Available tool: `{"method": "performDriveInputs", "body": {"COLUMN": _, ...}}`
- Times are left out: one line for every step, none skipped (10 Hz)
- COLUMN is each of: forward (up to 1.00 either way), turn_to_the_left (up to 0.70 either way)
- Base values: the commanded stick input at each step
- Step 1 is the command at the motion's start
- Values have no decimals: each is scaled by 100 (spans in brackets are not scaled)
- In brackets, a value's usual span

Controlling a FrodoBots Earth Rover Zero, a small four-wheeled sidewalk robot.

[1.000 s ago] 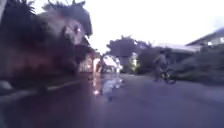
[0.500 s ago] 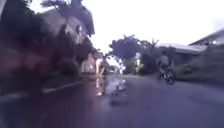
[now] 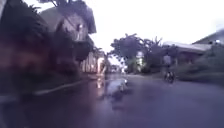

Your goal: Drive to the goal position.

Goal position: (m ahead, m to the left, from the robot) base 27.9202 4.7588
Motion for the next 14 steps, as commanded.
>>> {"method": "performDriveInputs", "body": {"forward": 70, "turn_to_the_left": -35}}
{"method": "performDriveInputs", "body": {"forward": 70, "turn_to_the_left": -35}}
{"method": "performDriveInputs", "body": {"forward": 70, "turn_to_the_left": -15}}
{"method": "performDriveInputs", "body": {"forward": 70, "turn_to_the_left": 0}}
{"method": "performDriveInputs", "body": {"forward": 70, "turn_to_the_left": 0}}
{"method": "performDriveInputs", "body": {"forward": 70, "turn_to_the_left": 0}}
{"method": "performDriveInputs", "body": {"forward": 70, "turn_to_the_left": 0}}
{"method": "performDriveInputs", "body": {"forward": 70, "turn_to_the_left": 0}}
{"method": "performDriveInputs", "body": {"forward": 70, "turn_to_the_left": 0}}
{"method": "performDriveInputs", "body": {"forward": 70, "turn_to_the_left": 0}}
{"method": "performDriveInputs", "body": {"forward": 70, "turn_to_the_left": 0}}
{"method": "performDriveInputs", "body": {"forward": 70, "turn_to_the_left": 0}}
{"method": "performDriveInputs", "body": {"forward": 70, "turn_to_the_left": 0}}
{"method": "performDriveInputs", "body": {"forward": 70, "turn_to_the_left": 0}}
